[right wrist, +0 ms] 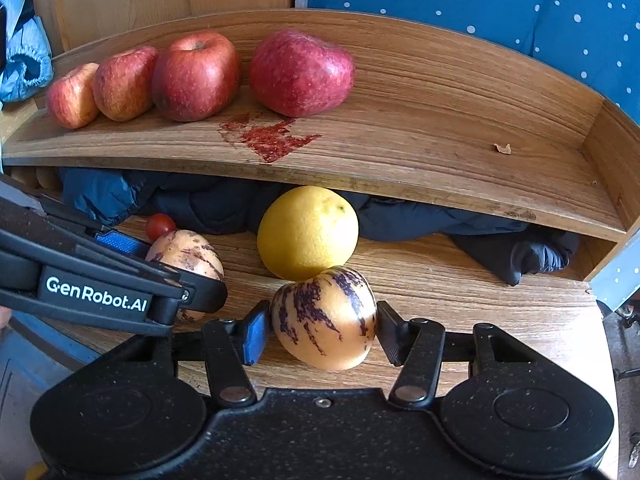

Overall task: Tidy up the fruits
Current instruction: 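Close the left gripper on a striped pepino while the right gripper grasps another pepino, then carry both pepino melons to the tray and open both grippers beside the pears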

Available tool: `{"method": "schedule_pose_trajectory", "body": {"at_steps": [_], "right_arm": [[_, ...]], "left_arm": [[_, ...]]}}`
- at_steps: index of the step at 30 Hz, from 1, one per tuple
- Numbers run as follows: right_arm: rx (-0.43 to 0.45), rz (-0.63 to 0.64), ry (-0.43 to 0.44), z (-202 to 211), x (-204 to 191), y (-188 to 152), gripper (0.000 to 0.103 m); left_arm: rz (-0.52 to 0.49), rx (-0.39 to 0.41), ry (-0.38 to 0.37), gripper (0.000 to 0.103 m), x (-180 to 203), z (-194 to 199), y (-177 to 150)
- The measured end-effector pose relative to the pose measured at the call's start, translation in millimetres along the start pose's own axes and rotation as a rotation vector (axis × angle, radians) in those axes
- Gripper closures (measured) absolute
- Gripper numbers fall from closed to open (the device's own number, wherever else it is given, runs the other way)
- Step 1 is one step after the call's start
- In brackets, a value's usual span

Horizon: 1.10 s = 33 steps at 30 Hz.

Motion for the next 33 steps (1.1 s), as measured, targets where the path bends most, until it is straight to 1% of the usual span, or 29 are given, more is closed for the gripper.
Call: {"method": "schedule_pose_trajectory", "body": {"at_steps": [10,16,25,33], "right_arm": [[0.021,-0.064,0.002,13,7,-12,0.047],[0.052,-0.098,0.006,32,9,-15,0.047],[0.118,-0.083,0.03,69,-1,-22,0.047],[0.174,-0.039,0.075,107,-18,-35,0.046]], "left_arm": [[-0.021,0.023,-0.002,0.049,8,11,-6],[-0.03,0.044,0.007,0.049,16,23,-11],[-0.036,0.11,0.038,0.049,29,57,-23],[0.003,0.155,0.065,0.049,36,87,-51]]}}
Point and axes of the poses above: each gripper's, at about its wrist camera, not at the fingertips, and z roughly against the way its jaws point, x to its right, y to its top, the point moved 8 cm from there along -z, roughly the way its jaws point, and after that the axes turned 10 degrees about -y, right-handed, at the moved point
